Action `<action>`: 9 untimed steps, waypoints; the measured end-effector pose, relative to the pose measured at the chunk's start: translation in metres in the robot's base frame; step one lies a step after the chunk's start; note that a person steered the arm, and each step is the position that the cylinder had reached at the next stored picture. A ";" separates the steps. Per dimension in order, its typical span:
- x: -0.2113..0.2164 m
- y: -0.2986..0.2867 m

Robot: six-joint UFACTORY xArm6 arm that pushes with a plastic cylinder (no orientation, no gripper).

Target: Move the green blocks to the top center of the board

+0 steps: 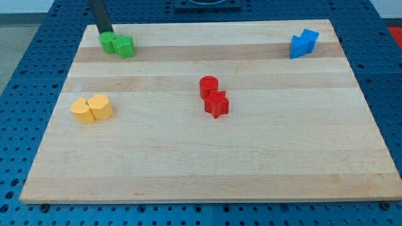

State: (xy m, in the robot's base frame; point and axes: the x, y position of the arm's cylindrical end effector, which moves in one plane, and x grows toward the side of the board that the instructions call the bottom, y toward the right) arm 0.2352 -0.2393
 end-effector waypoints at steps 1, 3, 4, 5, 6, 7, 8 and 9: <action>0.014 0.002; 0.019 0.000; 0.019 -0.025; 0.030 -0.029; 0.053 -0.028; 0.053 -0.024; 0.053 0.021; 0.053 0.025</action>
State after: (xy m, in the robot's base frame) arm 0.2884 -0.2140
